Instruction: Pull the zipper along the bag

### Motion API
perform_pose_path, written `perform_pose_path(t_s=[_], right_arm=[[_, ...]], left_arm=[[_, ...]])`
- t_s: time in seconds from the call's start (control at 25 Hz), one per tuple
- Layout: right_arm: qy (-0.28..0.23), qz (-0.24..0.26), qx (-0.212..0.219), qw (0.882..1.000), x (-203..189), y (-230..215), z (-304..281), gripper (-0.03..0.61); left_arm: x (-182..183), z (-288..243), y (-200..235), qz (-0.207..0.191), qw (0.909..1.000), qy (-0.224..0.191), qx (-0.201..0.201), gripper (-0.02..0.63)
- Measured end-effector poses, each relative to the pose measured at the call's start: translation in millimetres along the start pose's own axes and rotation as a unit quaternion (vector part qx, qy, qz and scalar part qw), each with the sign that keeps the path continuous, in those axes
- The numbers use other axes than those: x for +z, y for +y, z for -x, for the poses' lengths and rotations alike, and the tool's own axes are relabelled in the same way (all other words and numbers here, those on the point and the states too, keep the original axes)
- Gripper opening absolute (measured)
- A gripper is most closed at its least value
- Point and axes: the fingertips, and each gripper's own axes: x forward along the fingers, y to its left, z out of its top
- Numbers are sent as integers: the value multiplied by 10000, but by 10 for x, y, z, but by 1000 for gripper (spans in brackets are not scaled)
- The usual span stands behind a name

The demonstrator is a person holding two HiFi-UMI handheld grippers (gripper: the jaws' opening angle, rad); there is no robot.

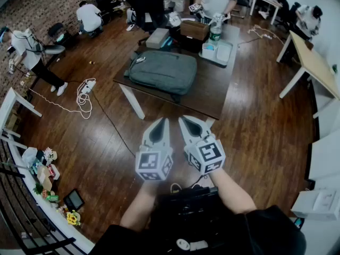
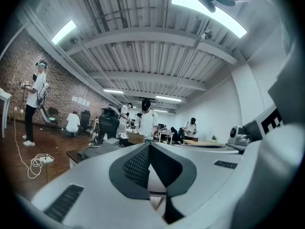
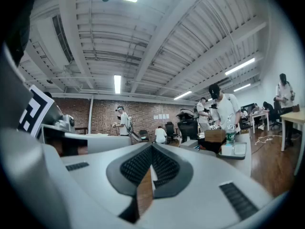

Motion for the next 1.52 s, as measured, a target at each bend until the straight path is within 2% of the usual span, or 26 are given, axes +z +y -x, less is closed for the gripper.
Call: perform_pose_path(t_s=[0.56,0.76,0.96,1.12,1.28,1.52], right_arm=[[-75,51,-230,9997,26,185,-316,11],[-69,126,-212,9997,23,114,-497,11],[-149,75,-184,9997,45,-163,-808,11],[-243,70,-157,9996,99,-456,-1130,11],[-189,78,-38,9998,125,-786,-1520,11],[-47,54,91,9999,135,-1216,-1978,11]], left_arm=[[69,17,441,-182,9998,1,46,-9],[99,-170,513,-442,9990,-11,53,-9],[115,-532,649,-422,9991,16,34,-9],[161,-933,764,-585,9983,11,23,-9],[175,-1432,911,-708,9975,37,33,-9],[210,-2037,1048,-666,9977,46,77,-9]])
